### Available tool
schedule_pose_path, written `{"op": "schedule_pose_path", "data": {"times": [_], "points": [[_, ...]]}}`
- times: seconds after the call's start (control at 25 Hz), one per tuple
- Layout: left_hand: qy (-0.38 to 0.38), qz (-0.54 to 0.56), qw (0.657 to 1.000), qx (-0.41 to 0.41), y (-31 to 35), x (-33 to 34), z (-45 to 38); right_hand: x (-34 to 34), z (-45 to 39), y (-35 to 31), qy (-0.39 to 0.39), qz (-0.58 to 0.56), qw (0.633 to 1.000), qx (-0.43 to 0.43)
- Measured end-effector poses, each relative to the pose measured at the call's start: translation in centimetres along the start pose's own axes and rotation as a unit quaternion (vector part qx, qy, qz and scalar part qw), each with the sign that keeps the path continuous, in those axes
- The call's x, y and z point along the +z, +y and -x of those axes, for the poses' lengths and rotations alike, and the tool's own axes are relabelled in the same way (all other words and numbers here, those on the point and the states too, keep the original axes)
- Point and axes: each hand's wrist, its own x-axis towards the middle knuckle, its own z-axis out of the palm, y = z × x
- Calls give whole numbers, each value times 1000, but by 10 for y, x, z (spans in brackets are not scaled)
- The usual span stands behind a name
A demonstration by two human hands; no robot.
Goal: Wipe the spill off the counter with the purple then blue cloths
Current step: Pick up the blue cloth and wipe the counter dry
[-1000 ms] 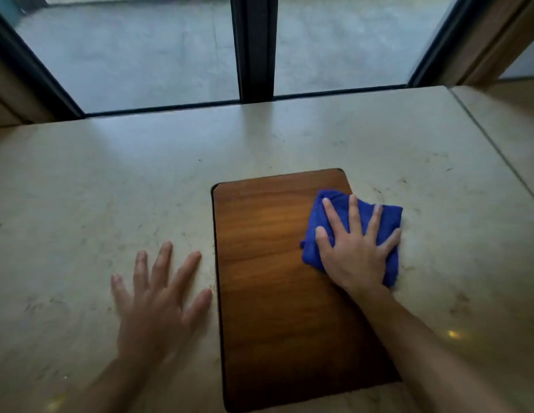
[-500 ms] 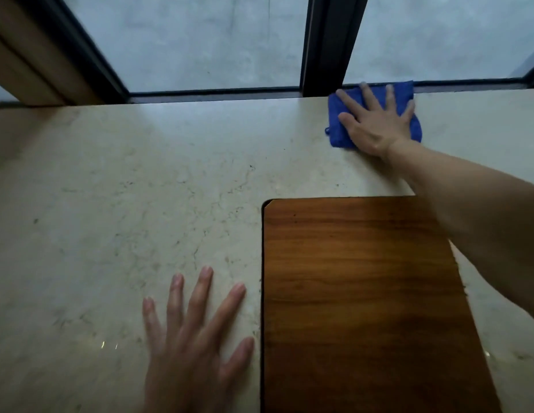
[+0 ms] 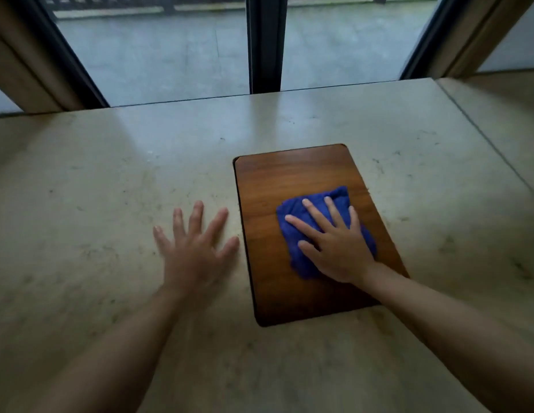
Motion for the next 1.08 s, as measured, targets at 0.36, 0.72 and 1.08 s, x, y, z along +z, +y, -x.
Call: {"op": "schedule_pose_path", "data": {"times": [0.36,0.72,1.08], "points": [[-37,-12,998,56,-71,-17,11,52,255,-110,-37,-36,965,258],[-17,9,999,-49,-151,-18,-38,35,75,-168,-26,-54,984,170],[6,-10,998,-54,-149,-16,-37,-11,-301,-40,15,-76,949,304]]}}
